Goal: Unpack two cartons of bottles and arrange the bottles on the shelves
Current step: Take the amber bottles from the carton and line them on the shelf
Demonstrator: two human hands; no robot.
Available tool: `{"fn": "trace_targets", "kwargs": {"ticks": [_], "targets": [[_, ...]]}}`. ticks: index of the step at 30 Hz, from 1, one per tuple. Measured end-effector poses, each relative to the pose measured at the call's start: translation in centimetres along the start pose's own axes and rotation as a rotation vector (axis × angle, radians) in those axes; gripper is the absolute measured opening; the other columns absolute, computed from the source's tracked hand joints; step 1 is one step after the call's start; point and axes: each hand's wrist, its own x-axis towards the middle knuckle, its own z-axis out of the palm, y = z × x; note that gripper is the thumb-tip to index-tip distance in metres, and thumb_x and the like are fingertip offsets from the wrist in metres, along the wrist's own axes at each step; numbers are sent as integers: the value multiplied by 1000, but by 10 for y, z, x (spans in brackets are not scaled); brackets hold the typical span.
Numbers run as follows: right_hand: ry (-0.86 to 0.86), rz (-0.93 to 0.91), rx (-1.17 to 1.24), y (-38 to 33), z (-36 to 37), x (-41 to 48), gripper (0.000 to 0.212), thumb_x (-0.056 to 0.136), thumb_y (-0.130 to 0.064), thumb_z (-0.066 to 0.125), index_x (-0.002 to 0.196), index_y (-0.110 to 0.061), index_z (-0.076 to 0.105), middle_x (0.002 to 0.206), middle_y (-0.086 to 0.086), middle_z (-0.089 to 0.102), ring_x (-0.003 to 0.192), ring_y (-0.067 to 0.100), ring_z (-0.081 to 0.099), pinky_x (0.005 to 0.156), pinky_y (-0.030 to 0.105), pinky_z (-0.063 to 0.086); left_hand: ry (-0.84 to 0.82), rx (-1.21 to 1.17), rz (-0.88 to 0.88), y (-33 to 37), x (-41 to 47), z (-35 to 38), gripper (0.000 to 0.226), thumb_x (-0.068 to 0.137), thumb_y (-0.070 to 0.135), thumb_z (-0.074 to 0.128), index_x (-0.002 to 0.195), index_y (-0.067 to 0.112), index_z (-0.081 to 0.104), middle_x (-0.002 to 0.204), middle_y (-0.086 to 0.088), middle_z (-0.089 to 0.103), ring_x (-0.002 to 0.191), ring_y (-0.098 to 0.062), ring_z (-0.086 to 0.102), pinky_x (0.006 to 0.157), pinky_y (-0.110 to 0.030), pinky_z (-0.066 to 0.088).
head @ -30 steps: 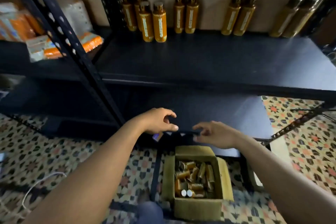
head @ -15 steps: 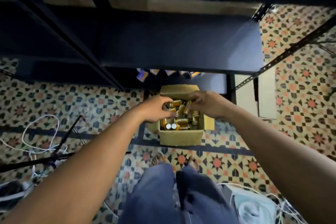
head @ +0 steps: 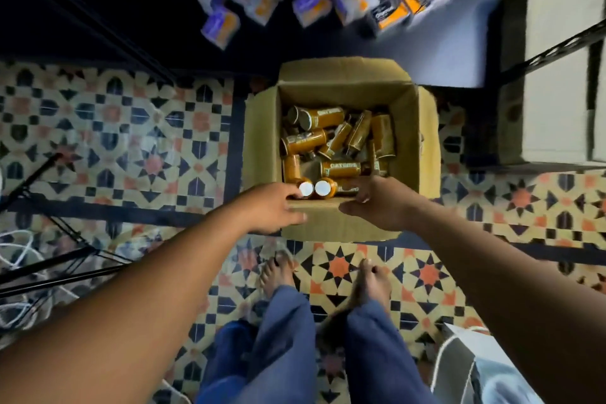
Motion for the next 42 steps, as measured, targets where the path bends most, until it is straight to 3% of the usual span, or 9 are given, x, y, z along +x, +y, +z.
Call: {"fn": "trace_targets", "kwargs": {"ticks": [3,6,12,15,19,25,35,39,42], "targets": [[-33,-13,-36,24,22,53,41,99,-39,63,137,-29,57,125,3,69,110,22,63,96,39,52,49,7,31,-14,55,20,56,93,45,67,144,29,48,123,0,63,93,-13,60,70,-26,47],[20,-56,-58,37,36,90,34,98,-36,63,130,-23,61,120,6,68,107,26,63,94,46,54,180,67,98,-23,101,36,43,91,42,69,131,30,57,119,-1,66,97,-17,62,78,-34,53],[56,-203,-94,46,64,132,17,98,-29,58,113,-30,64,117,3,67,106,27,62,87,43,55,323,160,122,-36,148,62,52,87,32,71,137,29,57,135,-5,58,119,-26,55,88,-33,45],[86,-217,-97,48,66,141,24,97,-25,61,121,-23,66,123,4,65,109,26,60,93,45,53,399,145,123,-40,155,69,48,86,28,72,132,25,64,126,-7,60,115,-28,56,87,-34,47],[131,-215,-79,54,64,149,26,91,-24,65,117,-24,67,112,5,71,102,28,64,83,38,53,459,126,175,-39,158,70,24,79,20,75,103,18,72,105,-6,61,99,-28,58,71,-32,43],[267,-154,-20,66,65,146,48,89,-16,71,132,-30,56,118,7,71,106,29,66,86,44,58,496,94,239,-37,157,72,28,82,19,74,109,18,66,105,4,56,95,-20,56,70,-30,41],[508,-310,129,39,-13,42,49,88,-30,77,134,-28,59,116,-6,71,97,8,67,79,25,60,552,-152,344,19,52,6,51,81,21,79,130,20,64,118,8,59,95,-9,59,86,-31,53],[518,-376,114,-8,-75,-39,45,86,-33,78,128,-31,63,102,-18,67,83,-7,60,67,5,45,601,-113,431,67,-35,-45,37,77,19,79,114,21,71,106,7,63,95,-12,62,85,-39,53],[561,-400,108,-51,-127,-111,43,83,-35,80,124,-32,67,95,-24,64,86,-3,59,70,10,42,616,-63,475,113,-113,-91,35,73,29,79,107,23,73,99,11,62,91,-6,61,81,-35,51]]}}
